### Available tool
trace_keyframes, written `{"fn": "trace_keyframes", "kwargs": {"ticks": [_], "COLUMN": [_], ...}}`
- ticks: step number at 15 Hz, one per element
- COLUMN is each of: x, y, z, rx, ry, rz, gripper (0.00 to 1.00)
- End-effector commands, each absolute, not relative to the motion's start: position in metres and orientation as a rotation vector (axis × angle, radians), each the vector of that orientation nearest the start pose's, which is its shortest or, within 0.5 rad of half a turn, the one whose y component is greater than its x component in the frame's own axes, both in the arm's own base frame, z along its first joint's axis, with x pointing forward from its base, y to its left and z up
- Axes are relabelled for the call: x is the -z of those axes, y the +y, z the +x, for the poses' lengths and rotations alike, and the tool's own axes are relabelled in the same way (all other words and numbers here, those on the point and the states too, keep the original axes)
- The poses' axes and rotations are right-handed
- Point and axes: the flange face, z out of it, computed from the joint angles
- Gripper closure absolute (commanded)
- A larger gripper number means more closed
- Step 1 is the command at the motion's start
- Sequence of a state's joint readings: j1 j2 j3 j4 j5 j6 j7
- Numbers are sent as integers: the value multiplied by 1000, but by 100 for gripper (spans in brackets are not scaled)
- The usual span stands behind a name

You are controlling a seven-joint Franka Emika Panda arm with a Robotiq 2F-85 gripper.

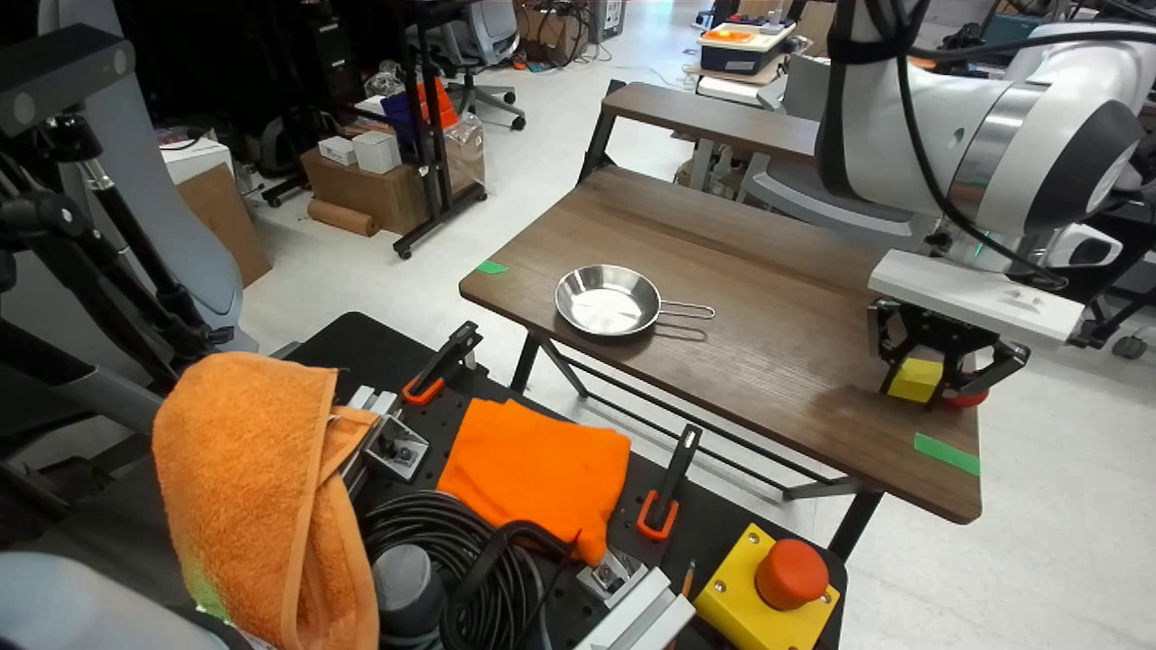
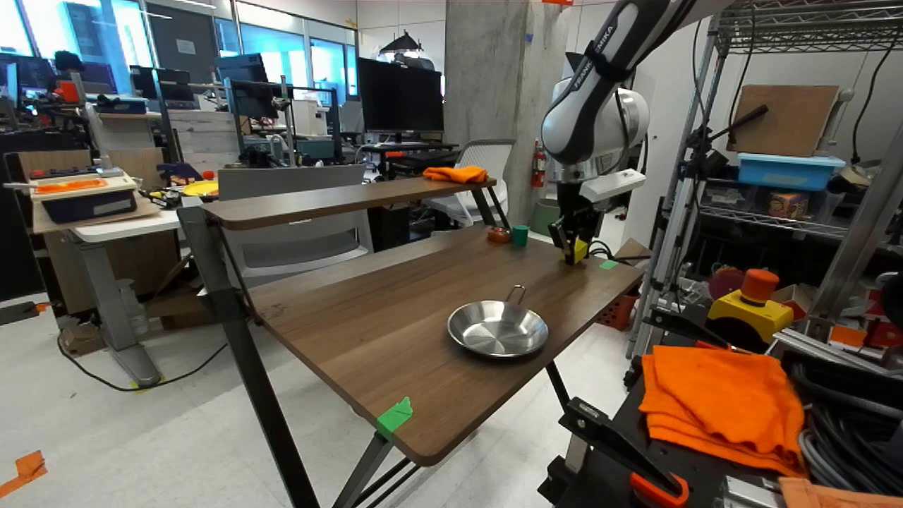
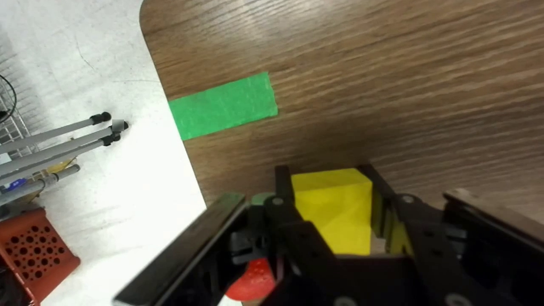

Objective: Put the yellow block on the silver pan then remove it from the pan

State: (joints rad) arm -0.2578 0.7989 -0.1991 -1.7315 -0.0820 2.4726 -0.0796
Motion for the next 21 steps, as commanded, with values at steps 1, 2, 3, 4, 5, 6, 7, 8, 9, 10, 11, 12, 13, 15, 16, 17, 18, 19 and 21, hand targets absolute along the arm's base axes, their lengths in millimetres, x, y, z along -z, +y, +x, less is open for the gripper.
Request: {"fn": "trace_keyframes", "kwargs": {"ticks": [1,2,3,4,5,6,7,8,9,10,11,12,13,15,16,17,18,19,21], "x": [-120,-119,-120,-120,-120,-119,-119,-119,-119,-119,-120,-121,-124,-134,-138,-144,-149,-154,-167], "y": [-285,-285,-285,-285,-285,-286,-286,-286,-287,-287,-287,-287,-286,-282,-281,-280,-280,-279,-276], "z": [598,598,598,599,598,599,598,598,598,598,597,597,597,597,597,596,595,595,593], "rx": [-170,-172,-174,-178,-179,-181,-183,-185,-186,-187,-188,-184,-177,-123,-103,-82,-55,-32,22], "ry": [378,365,358,346,340,334,328,324,320,316,312,305,300,280,260,243,231,219,200], "rz": [-3275,-3279,-3279,-3283,-3283,-3284,-3284,-3285,-3288,-3290,-3293,-3297,-3300,-3309,-3316,-3323,-3328,-3331,-3336], "gripper": [83,83,64,33,32,26,18,11,5,0,0,0,0,0,0,0,0,0,0]}}
